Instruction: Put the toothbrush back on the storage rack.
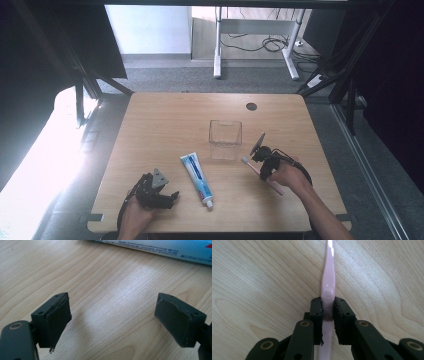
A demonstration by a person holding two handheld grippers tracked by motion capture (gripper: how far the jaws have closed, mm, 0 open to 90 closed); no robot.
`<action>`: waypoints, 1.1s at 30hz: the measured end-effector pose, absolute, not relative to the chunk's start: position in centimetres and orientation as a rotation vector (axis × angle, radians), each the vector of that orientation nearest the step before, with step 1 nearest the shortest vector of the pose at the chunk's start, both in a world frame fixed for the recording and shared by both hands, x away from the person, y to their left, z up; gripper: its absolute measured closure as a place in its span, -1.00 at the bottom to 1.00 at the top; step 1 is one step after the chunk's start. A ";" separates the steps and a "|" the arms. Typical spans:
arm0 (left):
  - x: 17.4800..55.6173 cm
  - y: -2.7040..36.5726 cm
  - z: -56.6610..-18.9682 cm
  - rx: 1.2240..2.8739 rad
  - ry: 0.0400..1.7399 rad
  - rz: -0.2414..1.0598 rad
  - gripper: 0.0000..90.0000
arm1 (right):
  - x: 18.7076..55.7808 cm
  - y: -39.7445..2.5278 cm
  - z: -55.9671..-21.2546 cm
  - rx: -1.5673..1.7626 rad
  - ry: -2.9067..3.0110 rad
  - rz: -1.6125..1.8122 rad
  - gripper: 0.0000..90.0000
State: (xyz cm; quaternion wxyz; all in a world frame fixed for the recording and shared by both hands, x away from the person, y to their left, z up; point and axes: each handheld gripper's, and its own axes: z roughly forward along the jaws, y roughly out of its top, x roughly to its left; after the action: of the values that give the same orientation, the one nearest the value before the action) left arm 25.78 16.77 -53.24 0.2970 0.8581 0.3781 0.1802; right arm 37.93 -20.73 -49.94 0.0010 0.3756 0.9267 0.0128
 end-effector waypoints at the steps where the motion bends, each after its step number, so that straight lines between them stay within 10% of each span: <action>1: 25.8 16.8 -53.2 2.282 1.004 0.481 -0.70 | 38.1 -20.6 -49.9 1.207 2.917 0.023 0.76; 33: 25.8 16.7 -53.3 2.267 1.003 0.474 -0.70 | 36.7 -22.6 -45.9 1.153 2.873 0.311 0.77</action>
State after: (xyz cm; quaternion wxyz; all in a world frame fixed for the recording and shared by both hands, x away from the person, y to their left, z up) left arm 25.85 16.70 -53.27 0.3042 0.8557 0.3785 0.1789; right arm 36.66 -22.61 -45.90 0.0152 0.3704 0.9233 0.1001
